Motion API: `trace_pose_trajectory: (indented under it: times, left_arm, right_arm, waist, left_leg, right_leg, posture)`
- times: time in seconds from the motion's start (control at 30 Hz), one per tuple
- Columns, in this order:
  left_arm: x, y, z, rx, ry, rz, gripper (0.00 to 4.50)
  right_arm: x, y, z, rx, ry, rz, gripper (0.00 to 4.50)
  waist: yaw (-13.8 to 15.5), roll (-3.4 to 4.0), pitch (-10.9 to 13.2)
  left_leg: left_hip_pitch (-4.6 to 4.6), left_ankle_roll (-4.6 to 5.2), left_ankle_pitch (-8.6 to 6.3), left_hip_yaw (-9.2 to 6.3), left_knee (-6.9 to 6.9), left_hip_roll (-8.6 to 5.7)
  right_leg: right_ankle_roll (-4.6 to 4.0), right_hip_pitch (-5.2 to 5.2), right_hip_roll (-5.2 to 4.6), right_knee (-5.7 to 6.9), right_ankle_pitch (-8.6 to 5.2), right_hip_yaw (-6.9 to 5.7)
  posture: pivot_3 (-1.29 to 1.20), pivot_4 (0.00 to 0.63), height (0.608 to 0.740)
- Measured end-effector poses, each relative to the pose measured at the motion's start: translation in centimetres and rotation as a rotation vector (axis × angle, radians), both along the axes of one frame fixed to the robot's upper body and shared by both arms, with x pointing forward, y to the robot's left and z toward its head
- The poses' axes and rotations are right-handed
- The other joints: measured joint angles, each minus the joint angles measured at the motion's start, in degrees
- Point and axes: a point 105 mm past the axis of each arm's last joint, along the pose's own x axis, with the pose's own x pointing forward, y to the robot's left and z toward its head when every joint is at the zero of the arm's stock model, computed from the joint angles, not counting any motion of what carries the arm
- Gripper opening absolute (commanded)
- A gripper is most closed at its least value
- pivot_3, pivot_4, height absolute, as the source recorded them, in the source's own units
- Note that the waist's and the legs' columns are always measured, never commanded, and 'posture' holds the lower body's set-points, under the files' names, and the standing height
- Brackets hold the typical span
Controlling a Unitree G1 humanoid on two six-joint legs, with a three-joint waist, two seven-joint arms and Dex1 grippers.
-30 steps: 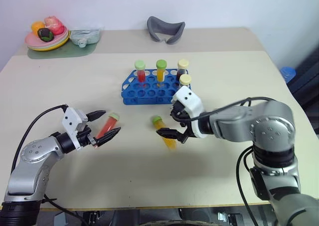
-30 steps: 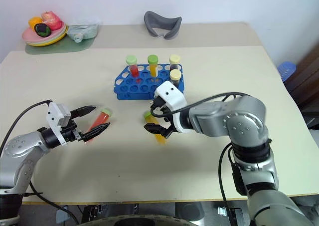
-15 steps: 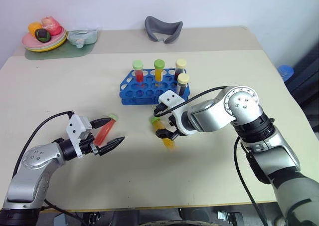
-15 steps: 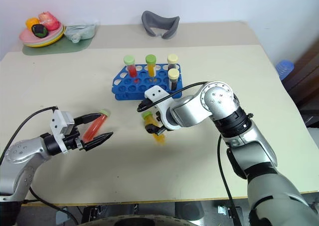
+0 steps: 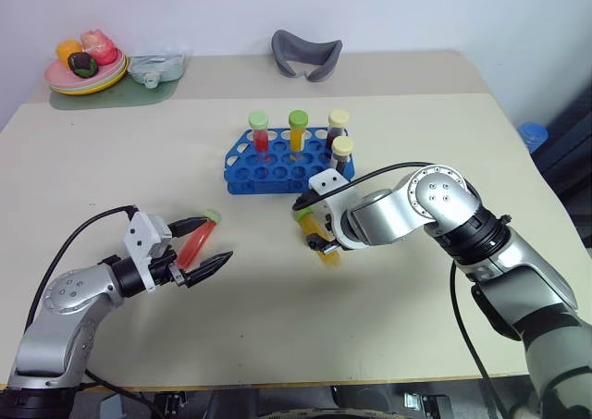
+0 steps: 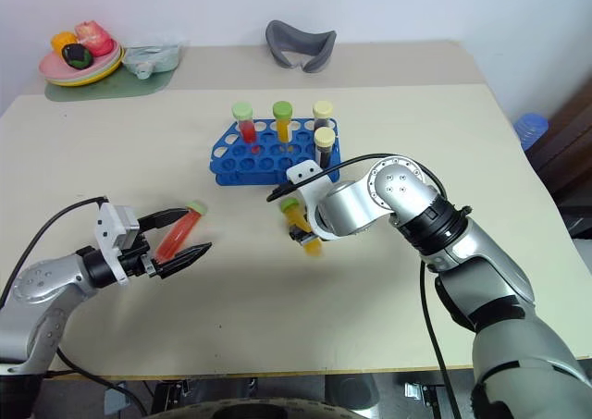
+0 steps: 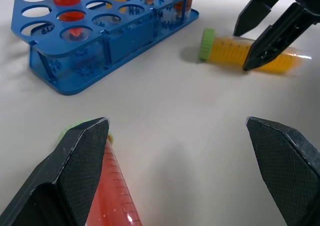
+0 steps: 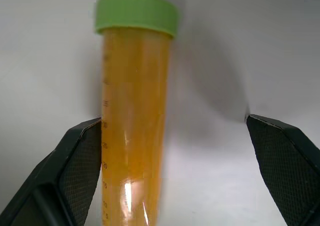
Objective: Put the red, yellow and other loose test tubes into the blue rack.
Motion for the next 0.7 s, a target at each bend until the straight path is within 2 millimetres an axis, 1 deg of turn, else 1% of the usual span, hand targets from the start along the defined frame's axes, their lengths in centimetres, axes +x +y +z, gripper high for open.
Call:
trace_pose_trajectory:
  times: [0.07,0.1,0.17,0.23,0.57,0.6,0.63,0.67,0.7]
  left_arm:
    - [0.10,-0.39,0.09,-0.003,-0.005,-0.012,4.50]
    - [0.15,-0.49,0.20,-0.004,-0.009,-0.014,4.50]
    - [0.21,-0.52,0.31,-0.004,-0.014,-0.015,4.50]
    - [0.23,-0.54,0.33,-0.004,-0.015,-0.015,4.50]
    - [0.38,-0.52,0.33,-0.004,-0.008,-0.007,4.50]
    - [0.39,-0.52,0.33,-0.005,-0.008,-0.007,4.50]
    - [0.40,-0.54,0.33,-0.005,-0.008,-0.007,4.50]
    - [0.41,-0.55,0.34,-0.005,-0.009,-0.008,4.50]
    - [0.41,-0.55,0.34,-0.005,-0.008,-0.008,4.50]
  right_arm:
    - [-0.03,0.01,-0.05,-0.007,-0.002,0.002,3.97]
    - [-0.02,0.01,-0.04,-0.008,-0.003,0.002,3.65]
    - [-0.02,0.03,-0.03,-0.008,-0.003,0.001,2.61]
    - [-0.03,0.05,-0.03,-0.009,-0.004,0.003,1.75]
    - [-0.02,0.01,0.03,-0.014,-0.010,0.003,1.75]
    - [-0.03,0.02,0.03,-0.013,-0.009,0.003,1.21]
    - [-0.06,0.07,0.04,-0.011,-0.009,0.006,0.97]
    - [-0.07,0.08,0.04,-0.010,-0.009,0.007,0.83]
    - [-0.07,0.09,0.05,-0.010,-0.009,0.008,0.83]
  waist:
    - [-0.01,0.00,0.00]
    - [-0.02,0.00,0.00]
    - [-0.01,0.00,0.00]
    - [-0.02,0.00,0.00]
    - [-0.01,0.00,0.00]
    - [-0.01,0.00,0.00]
    - [0.00,0.01,0.00]
    - [0.02,0.00,0.00]
    - [0.02,0.00,0.00]
  left_leg:
    - [0.00,0.00,0.00,0.00,0.00,0.00]
    - [0.00,0.00,0.00,0.00,0.00,0.00]
    - [0.00,0.00,0.00,0.00,0.00,0.00]
    - [0.00,0.00,0.00,0.00,0.00,0.00]
    - [0.00,0.00,0.00,0.00,-0.01,0.00]
    - [0.00,0.00,0.00,-0.01,0.00,0.00]
    - [0.00,0.00,0.00,0.00,-0.01,0.00]
    - [0.00,0.00,0.00,0.00,-0.01,0.00]
    - [-0.01,0.00,0.00,0.00,-0.01,0.00]
  right_leg:
    - [0.00,0.00,0.00,0.00,0.00,0.00]
    - [0.00,0.00,0.00,0.00,0.00,0.00]
    - [0.00,0.00,0.01,0.00,0.00,0.00]
    - [0.00,0.00,0.01,0.00,0.00,0.00]
    - [0.00,0.00,0.00,-0.01,0.00,0.00]
    - [0.00,0.00,0.01,-0.01,0.00,0.00]
    - [0.00,-0.01,0.00,-0.01,0.00,0.00]
    - [0.00,-0.01,0.00,-0.01,0.00,0.00]
    - [0.00,-0.01,0.00,-0.01,0.00,0.00]
  posture:
    - [0.00,0.150,0.740]
    - [0.00,0.150,0.740]
    - [0.00,0.150,0.740]
    - [0.00,0.150,0.740]
    - [0.00,0.150,0.740]
    - [0.00,0.150,0.740]
    - [0.00,0.150,0.740]
    - [0.00,0.150,0.740]
    - [0.00,0.150,0.740]
